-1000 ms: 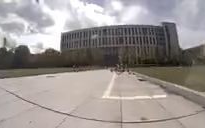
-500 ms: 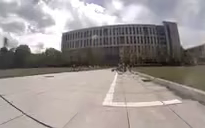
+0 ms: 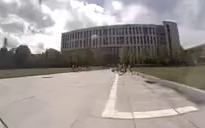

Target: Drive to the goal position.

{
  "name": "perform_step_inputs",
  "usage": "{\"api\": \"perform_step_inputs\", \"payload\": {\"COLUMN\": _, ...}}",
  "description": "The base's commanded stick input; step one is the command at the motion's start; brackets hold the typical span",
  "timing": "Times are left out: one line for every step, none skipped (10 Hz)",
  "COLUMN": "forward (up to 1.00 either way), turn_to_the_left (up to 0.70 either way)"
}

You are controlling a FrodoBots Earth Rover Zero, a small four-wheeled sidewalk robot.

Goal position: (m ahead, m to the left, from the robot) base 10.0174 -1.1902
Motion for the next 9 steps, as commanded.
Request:
{"api": "perform_step_inputs", "payload": {"forward": 0.7, "turn_to_the_left": 0.0}}
{"api": "perform_step_inputs", "payload": {"forward": 0.7, "turn_to_the_left": 0.0}}
{"api": "perform_step_inputs", "payload": {"forward": 0.7, "turn_to_the_left": 0.0}}
{"api": "perform_step_inputs", "payload": {"forward": 0.7, "turn_to_the_left": 0.0}}
{"api": "perform_step_inputs", "payload": {"forward": 0.7, "turn_to_the_left": 0.0}}
{"api": "perform_step_inputs", "payload": {"forward": 0.7, "turn_to_the_left": 0.0}}
{"api": "perform_step_inputs", "payload": {"forward": 0.7, "turn_to_the_left": 0.0}}
{"api": "perform_step_inputs", "payload": {"forward": 0.7, "turn_to_the_left": 0.0}}
{"api": "perform_step_inputs", "payload": {"forward": 0.7, "turn_to_the_left": 0.0}}
